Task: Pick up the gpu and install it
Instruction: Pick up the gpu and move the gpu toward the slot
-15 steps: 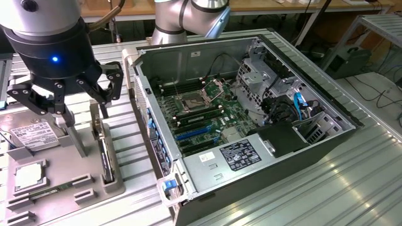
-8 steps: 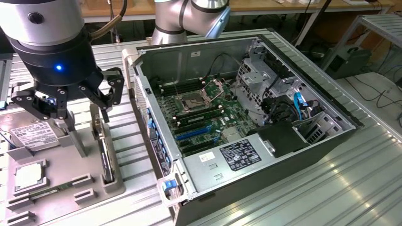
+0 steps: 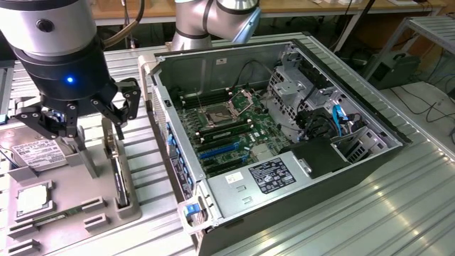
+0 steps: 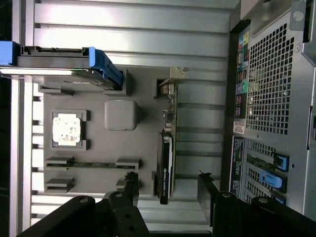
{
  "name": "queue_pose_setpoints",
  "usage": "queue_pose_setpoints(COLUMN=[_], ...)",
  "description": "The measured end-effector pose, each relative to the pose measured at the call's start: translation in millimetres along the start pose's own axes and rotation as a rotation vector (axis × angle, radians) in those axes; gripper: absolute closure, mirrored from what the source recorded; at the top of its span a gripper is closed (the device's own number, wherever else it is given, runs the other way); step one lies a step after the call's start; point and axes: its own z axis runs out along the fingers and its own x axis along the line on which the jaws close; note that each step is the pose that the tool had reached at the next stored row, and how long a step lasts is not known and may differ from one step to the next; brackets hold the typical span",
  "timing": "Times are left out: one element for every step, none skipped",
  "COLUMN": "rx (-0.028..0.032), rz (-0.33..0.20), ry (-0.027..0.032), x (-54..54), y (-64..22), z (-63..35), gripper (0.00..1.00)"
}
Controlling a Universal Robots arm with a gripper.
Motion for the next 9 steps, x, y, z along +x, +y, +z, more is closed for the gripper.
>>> queue_pose_setpoints(rx=[-0.0001,0.0000,-0.0002,-0.0003,-0.0003,-0.0002,-0.0003,-0.0003,-0.0001], rz=[-0.006,-0.009,-0.011,-0.012,-0.013,-0.013,-0.013,-0.013,-0.013], ry=[0.0002,0.0003,0.0003,0.0003,0.0006,0.0008,0.0009,0.0011,0.0016], x=[0.0,0.0,-0.1,-0.1,-0.2,-0.3,-0.6,-1.1,-1.7], y=[0.0,0.0,0.0,-0.1,-0.5,-1.3,-1.5,-1.7,-1.7], z=[0.3,0.5,0.9,2.0,3.6,5.4,7.0,8.7,9.8], gripper=[0.40,0.40,0.40,0.40,0.40,0.40,0.40,0.40,0.40])
